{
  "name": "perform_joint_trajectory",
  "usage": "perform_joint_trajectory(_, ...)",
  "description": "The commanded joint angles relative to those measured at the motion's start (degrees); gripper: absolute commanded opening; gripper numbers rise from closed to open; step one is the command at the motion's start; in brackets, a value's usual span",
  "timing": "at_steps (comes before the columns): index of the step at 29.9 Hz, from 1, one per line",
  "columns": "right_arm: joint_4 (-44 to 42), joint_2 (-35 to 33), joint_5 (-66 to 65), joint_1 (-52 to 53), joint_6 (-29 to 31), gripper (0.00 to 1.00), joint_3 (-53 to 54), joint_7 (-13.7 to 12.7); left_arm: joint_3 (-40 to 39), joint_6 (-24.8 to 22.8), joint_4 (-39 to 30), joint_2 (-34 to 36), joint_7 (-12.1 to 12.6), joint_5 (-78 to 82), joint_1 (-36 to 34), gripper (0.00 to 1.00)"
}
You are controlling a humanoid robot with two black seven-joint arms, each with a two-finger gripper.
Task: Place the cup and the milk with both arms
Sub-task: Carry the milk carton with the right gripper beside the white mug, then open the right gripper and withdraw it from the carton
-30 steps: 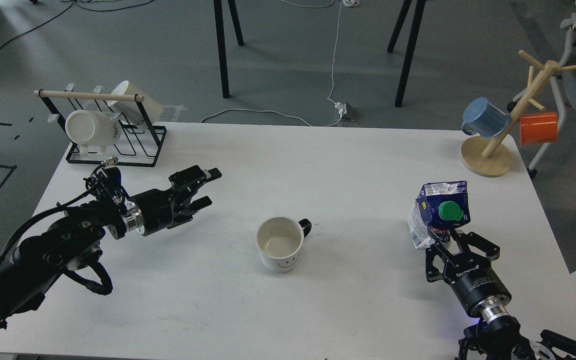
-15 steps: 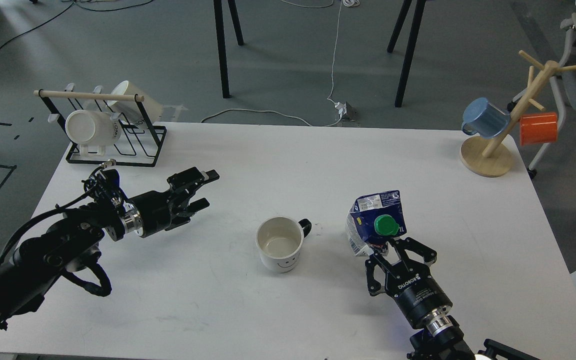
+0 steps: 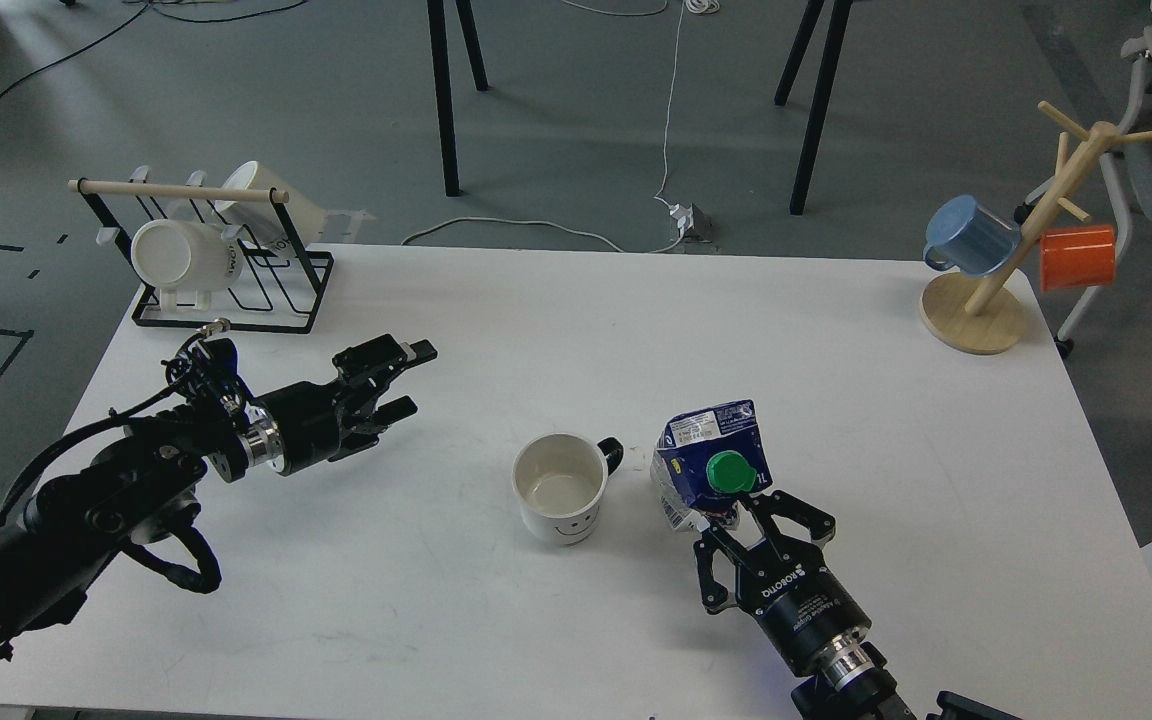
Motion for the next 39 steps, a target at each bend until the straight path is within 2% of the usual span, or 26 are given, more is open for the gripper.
perform_joint_trajectory(1,0.0,0.2,-0.1,0.1,0.0,0.37,-0.5,0.0,0.0,0.0,0.0,-0.2,0.0,0.0,0.0,0.99)
perform_joint_trajectory(8,-0.2,0.1,-0.1,-0.1,0.0,0.44,-0.5,0.0,0.0,0.0,0.0,0.0,0.0,0.0,0.0,0.99)
perform_joint_trajectory(14,-0.3,0.1,-0.1,-0.1,0.0,0.47,-0.7,0.0,0.0,0.0,0.0,0.0,0.0,0.0,0.0,0.99)
perform_joint_trajectory(16,-0.3,0.0,-0.1,-0.1,0.0,0.51,-0.8,0.0,0.0,0.0,0.0,0.0,0.0,0.0,0.0,0.99)
perform_joint_trajectory(17,-0.3,0.0,-0.1,-0.2,0.0,0.54,-0.8,0.0,0.0,0.0,0.0,0.0,0.0,0.0,0.0,0.99)
perform_joint_trajectory(18,-0.2,-0.1,-0.1,-0.2,0.0,0.62,-0.8,0.0,0.0,0.0,0.0,0.0,0.0,0.0,0.0,0.99)
perform_joint_trajectory(19,-0.2,-0.1,-0.1,-0.2,0.0,0.77,-0.8,0.0,0.0,0.0,0.0,0.0,0.0,0.0,0.0,0.99)
perform_joint_trajectory(20,-0.2,-0.2,-0.1,-0.3,0.0,0.97,-0.9,0.0,0.0,0.0,0.0,0.0,0.0,0.0,0.0,0.99)
perform_joint_trajectory(25,0.6,-0.8,-1.2,-1.0,0.0,0.98,-2.3,0.0,0.0,0.0,0.0,0.0,0.0,0.0,0.0,0.99)
perform_joint_trajectory(29,2.6,-4.2,-1.8,-3.9,0.0,0.98,-2.8,0.0,0.0,0.0,0.0,0.0,0.0,0.0,0.0,0.99)
perform_joint_trajectory(35,12.8,-17.2,-3.4,-10.1,0.0,0.98,-1.1,0.0,0.0,0.0,0.0,-0.2,0.0,0.0,0.0,0.99)
perform_joint_trajectory(39,13.6,-26.8,-3.4,-12.5,0.0,0.98,1.5,0.0,0.0,0.0,0.0,-0.4,0.0,0.0,-0.1,0.99)
